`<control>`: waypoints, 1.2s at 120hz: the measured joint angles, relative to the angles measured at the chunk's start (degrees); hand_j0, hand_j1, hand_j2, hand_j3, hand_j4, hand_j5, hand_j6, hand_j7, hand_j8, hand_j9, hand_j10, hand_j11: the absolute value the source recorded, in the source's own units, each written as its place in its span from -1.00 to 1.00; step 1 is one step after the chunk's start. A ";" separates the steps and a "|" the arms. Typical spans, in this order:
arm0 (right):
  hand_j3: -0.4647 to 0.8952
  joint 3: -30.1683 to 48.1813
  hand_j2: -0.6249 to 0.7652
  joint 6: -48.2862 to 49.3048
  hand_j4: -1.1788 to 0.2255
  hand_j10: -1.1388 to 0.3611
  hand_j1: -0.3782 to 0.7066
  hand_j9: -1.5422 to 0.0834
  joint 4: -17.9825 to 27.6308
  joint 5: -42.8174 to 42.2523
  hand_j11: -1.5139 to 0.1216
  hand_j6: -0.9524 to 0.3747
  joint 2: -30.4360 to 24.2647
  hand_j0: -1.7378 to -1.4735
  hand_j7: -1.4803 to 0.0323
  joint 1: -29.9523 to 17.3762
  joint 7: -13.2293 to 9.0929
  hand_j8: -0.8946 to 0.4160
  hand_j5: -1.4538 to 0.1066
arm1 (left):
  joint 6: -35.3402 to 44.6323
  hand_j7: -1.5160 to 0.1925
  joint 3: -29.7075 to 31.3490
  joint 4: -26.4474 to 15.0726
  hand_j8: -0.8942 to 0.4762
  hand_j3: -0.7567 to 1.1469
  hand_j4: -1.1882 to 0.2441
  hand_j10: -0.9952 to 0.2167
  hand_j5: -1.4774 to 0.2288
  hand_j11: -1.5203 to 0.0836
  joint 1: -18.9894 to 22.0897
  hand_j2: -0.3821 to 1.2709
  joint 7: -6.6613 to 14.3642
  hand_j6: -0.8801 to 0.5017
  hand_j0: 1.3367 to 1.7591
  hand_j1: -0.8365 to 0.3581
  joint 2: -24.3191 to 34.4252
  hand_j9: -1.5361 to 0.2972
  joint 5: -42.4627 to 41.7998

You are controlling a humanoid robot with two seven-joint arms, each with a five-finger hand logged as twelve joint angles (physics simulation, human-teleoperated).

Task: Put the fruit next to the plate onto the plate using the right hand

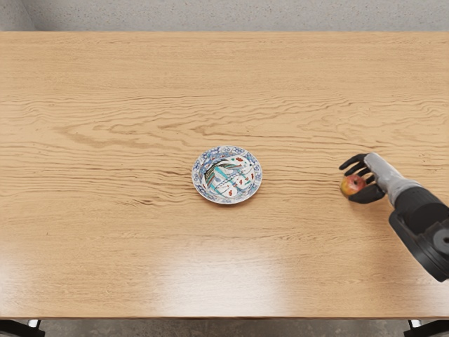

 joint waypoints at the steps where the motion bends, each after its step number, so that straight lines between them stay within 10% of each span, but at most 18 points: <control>1: -0.32 0.00 -0.19 0.01 -0.05 -0.16 0.13 0.09 0.00 0.02 0.05 -0.30 0.02 -0.39 0.09 0.01 0.00 -0.22 0.03 | 0.00 0.42 0.00 0.00 -0.03 -0.21 0.34 0.26 0.38 0.52 0.00 -0.48 0.00 -0.06 0.52 0.52 0.00 0.35 0.00; 69: -0.32 -0.80 -0.04 0.73 -0.37 -0.22 0.11 -0.28 -1.34 1.99 -0.35 -0.27 0.53 -0.26 -0.28 0.91 0.07 -0.18 -0.30 | 0.00 0.42 -0.02 -0.02 -0.03 -0.21 0.34 0.26 0.38 0.52 0.00 -0.48 0.00 -0.06 0.52 0.52 0.00 0.35 0.01; 100: -0.32 -0.42 0.44 5.74 -0.40 -0.41 0.07 -0.34 -1.41 12.44 -0.41 -0.43 -1.93 -0.33 -0.33 7.71 0.07 -0.34 -0.38 | 0.00 0.42 -0.01 -0.01 -0.03 -0.21 0.34 0.26 0.38 0.52 0.00 -0.48 0.00 -0.06 0.52 0.52 0.00 0.35 0.00; 108: -0.32 -0.29 0.14 8.10 -0.39 -0.42 -0.05 -0.36 -1.42 15.55 -0.43 -0.46 -2.27 -0.32 -0.34 9.94 0.10 -0.36 -0.41 | 0.00 0.42 0.00 0.00 -0.03 -0.21 0.34 0.26 0.38 0.52 0.00 -0.48 0.00 -0.06 0.52 0.52 0.00 0.35 0.00; 144: -0.32 -0.08 0.59 19.95 -0.37 -0.44 0.15 -0.38 -4.18 28.21 -0.44 -0.46 -0.20 -0.37 -0.36 19.15 0.01 -0.37 -0.47 | 0.00 0.42 0.00 -0.01 -0.03 -0.21 0.34 0.26 0.38 0.52 0.00 -0.48 0.02 -0.06 0.52 0.52 0.00 0.35 0.00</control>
